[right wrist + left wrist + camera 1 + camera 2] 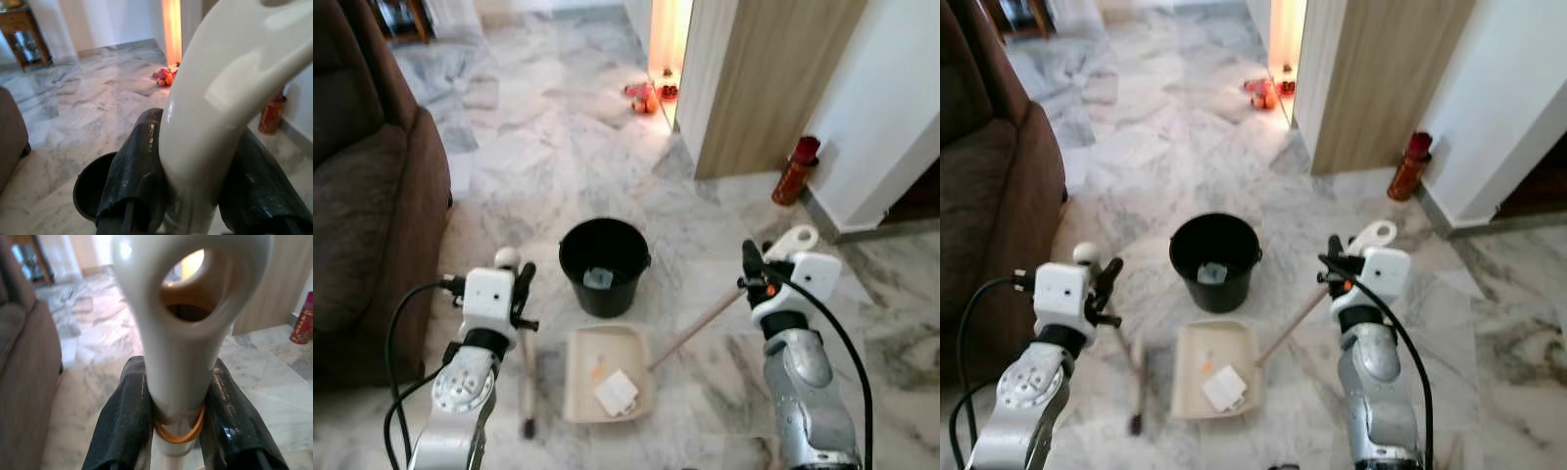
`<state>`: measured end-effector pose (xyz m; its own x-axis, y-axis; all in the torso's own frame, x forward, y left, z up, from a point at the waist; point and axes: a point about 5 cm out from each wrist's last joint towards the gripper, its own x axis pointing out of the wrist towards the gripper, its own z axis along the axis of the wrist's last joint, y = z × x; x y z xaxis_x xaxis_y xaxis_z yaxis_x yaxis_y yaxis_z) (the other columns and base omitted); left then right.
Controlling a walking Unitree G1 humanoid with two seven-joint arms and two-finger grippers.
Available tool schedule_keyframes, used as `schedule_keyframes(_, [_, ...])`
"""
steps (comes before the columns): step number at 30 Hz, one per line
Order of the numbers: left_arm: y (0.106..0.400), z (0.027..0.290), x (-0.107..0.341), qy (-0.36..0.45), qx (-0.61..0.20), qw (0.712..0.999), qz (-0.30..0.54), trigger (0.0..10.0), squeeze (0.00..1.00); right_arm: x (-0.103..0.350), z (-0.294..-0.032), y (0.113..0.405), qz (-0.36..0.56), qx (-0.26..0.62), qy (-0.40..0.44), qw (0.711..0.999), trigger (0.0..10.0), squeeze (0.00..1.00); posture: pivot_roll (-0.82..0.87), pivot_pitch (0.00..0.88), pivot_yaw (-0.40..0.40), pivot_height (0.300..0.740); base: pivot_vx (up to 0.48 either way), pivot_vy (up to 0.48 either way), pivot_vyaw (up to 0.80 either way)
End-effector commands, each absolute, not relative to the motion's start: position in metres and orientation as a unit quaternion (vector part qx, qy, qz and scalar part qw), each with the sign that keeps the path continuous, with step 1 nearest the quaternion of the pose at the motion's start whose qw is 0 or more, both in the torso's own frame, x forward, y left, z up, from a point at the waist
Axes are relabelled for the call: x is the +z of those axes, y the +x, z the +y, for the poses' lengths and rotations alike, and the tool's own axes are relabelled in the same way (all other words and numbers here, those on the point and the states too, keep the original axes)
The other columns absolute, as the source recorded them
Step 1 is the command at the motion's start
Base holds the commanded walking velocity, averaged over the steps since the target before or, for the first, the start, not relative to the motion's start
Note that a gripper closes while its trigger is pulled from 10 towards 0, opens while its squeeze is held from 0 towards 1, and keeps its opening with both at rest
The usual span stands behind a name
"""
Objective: Sweep floor
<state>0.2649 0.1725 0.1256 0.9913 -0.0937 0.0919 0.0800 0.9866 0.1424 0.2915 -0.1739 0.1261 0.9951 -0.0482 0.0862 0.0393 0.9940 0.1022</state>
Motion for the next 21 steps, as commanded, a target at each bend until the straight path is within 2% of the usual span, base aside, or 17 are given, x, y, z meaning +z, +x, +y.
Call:
schedule_keyframes(1, [0.263, 0.179, 0.133, 0.083, -0.032, 0.994, -0.067, 10.0, 0.00, 0.141, -0.169, 0.291, -0.085, -0.013, 0.064, 0.994, 10.0, 0.00, 0.11, 0.134, 0.000, 0.740, 0.000, 0.000, 0.00])
schedule_keyframes(15, [0.264, 0.182, 0.132, 0.089, -0.032, 0.993, -0.065, 10.0, 0.00, 0.182, -0.163, 0.283, -0.141, 0.004, 0.063, 0.988, 10.0, 0.00, 0.11, 0.142, 0.012, 0.740, 0.000, 0.000, 0.00])
schedule_keyframes(21, [0.265, 0.181, 0.132, 0.092, -0.037, 0.993, -0.063, 10.0, 0.00, 0.203, -0.163, 0.270, -0.153, 0.022, 0.054, 0.986, 10.0, 0.00, 0.10, 0.146, 0.018, 0.740, 0.000, 0.000, 0.00])
